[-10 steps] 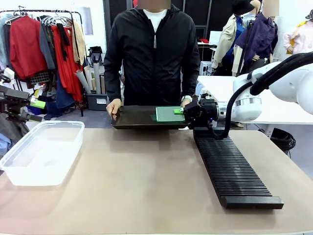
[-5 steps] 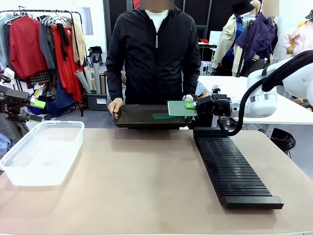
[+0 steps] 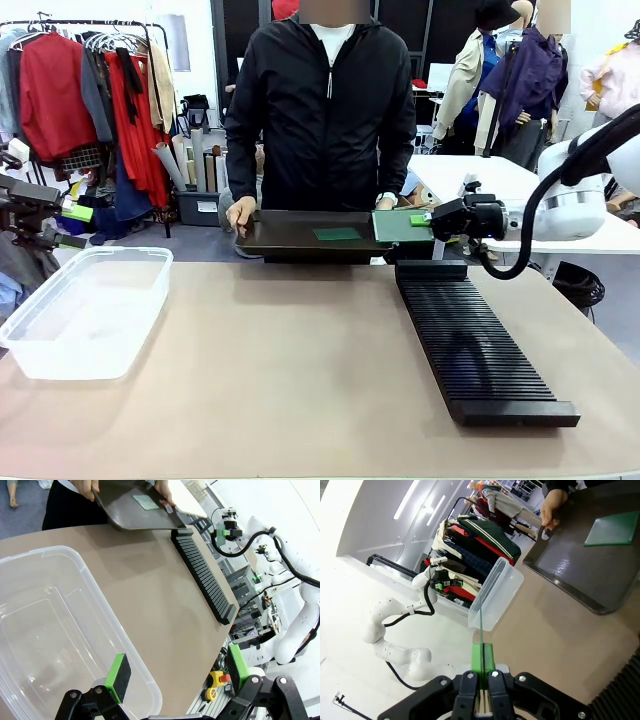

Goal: Sort PCBs into racks and boxes based on the side picked up.
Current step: If the short side of the Blank PCB is picked up, insert it into the PCB Rack ; if the long side is picked up, place it in the Organizing box.

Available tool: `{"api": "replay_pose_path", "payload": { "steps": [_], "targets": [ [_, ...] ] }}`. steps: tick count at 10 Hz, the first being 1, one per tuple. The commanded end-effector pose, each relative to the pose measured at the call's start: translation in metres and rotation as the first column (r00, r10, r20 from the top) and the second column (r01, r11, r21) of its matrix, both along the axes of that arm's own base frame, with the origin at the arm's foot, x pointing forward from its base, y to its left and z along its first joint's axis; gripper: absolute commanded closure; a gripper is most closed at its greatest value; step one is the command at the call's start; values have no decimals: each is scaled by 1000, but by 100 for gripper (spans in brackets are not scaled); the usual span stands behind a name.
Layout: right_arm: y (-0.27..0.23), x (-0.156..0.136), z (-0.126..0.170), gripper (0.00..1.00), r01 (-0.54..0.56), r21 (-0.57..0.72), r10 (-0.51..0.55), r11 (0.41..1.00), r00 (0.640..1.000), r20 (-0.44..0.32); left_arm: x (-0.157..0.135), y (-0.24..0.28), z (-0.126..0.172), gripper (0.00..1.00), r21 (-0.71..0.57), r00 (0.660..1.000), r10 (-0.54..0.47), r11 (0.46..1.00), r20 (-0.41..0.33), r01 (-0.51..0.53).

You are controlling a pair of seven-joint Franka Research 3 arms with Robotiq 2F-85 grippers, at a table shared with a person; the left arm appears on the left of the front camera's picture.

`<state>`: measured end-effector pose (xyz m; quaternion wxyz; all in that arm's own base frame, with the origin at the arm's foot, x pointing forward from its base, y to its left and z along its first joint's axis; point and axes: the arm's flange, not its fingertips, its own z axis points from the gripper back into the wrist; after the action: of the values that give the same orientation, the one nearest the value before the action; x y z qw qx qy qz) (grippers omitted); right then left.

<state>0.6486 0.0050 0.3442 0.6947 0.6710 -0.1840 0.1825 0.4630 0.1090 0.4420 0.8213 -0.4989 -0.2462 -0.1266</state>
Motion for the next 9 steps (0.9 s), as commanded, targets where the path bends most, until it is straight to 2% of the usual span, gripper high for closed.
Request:
{"api": "replay_pose_path", "payload": {
  "steps": [1,3,5,7,9],
  "targets": [
    [-21,-21,5,100,-7,2,7,1000,997,82,-1,0,2,0,-1,1000,2,1000,-3,-2],
    [-42,-29,-1,100,-18,7,17,1000,990,137,-1,0,2,0,-1,1000,2,1000,-3,-2],
    [-55,-33,-4,100,-58,32,49,998,969,244,-1,0,2,0,-1,1000,2,1000,-3,-2],
    [-68,-37,-11,100,-117,7,107,993,926,362,-1,0,2,0,-1,1000,2,1000,-3,-2],
    [-74,-39,-16,100,-174,-29,166,984,853,494,-1,0,2,0,-1,1000,2,1000,-3,-2]
  ]
}}
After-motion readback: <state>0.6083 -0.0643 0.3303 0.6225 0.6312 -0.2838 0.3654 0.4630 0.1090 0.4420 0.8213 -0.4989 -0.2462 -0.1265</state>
